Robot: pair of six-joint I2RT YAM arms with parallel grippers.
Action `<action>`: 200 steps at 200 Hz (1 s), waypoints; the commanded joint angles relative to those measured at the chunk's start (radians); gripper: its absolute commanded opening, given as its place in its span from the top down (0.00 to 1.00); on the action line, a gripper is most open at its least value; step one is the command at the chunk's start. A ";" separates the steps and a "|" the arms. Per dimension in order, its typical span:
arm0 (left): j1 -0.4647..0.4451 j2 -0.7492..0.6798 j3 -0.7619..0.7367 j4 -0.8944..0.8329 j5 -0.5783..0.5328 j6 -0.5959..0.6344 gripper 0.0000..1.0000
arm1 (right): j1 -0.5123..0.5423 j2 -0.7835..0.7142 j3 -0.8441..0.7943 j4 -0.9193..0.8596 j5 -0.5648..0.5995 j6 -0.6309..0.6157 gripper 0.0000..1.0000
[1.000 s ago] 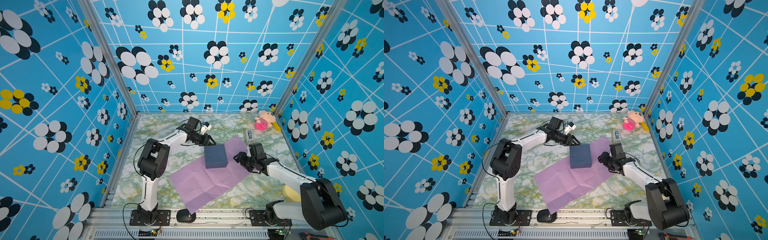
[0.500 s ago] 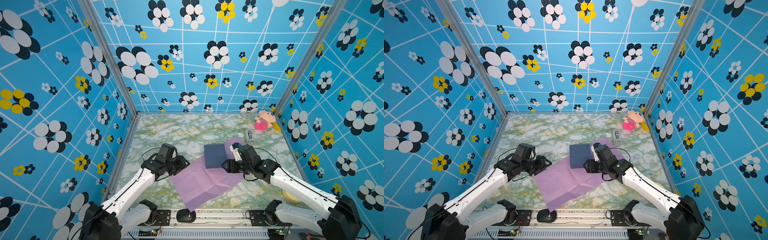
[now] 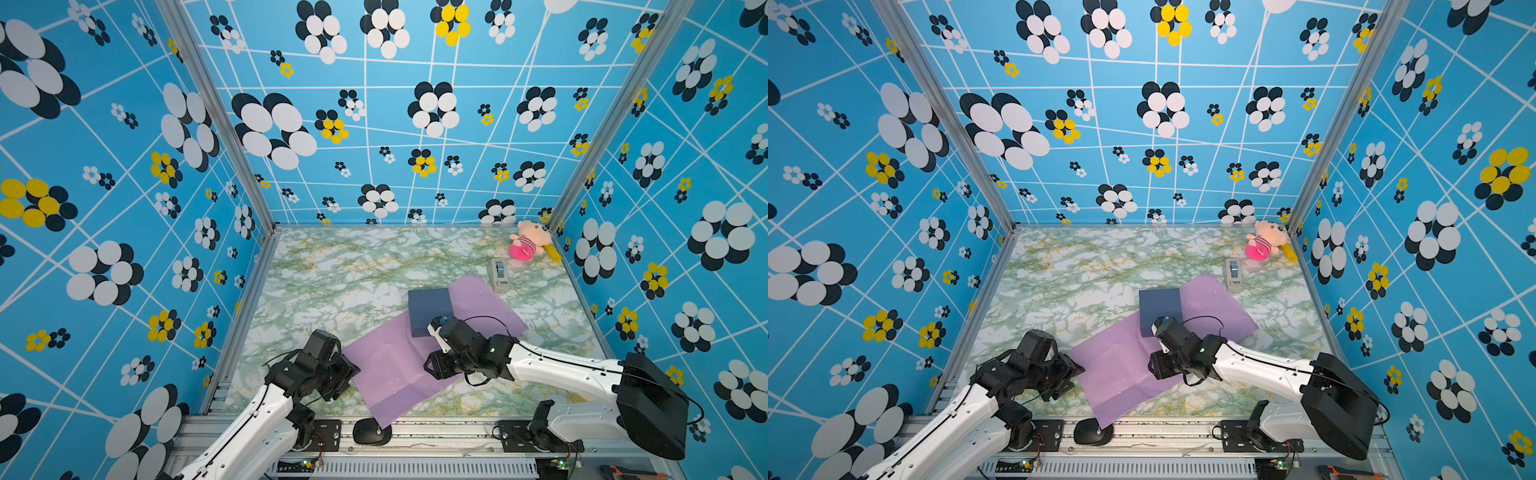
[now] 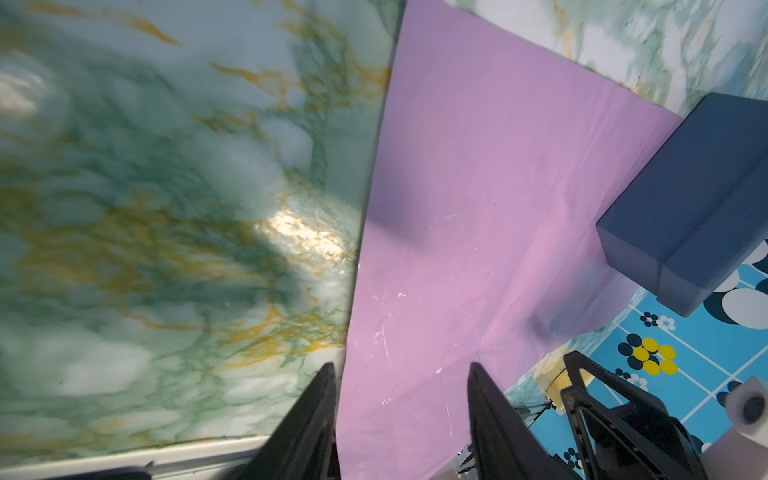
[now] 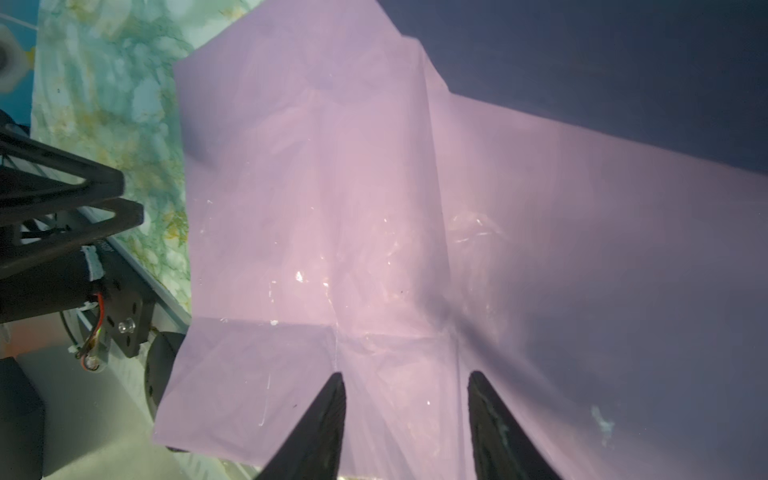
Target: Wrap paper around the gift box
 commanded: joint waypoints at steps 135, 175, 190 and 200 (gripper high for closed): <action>-0.013 0.154 -0.170 0.377 0.111 -0.005 0.50 | 0.007 0.183 -0.108 0.144 -0.023 0.167 0.63; -0.014 0.140 -0.144 0.336 0.092 0.014 0.72 | 0.008 0.159 -0.105 0.141 -0.004 0.176 0.63; -0.014 0.124 -0.118 0.263 0.069 0.037 0.80 | 0.008 0.144 -0.101 0.125 0.009 0.174 0.63; -0.012 0.113 -0.097 0.215 0.046 0.054 0.84 | 0.008 0.133 -0.102 0.122 0.020 0.176 0.62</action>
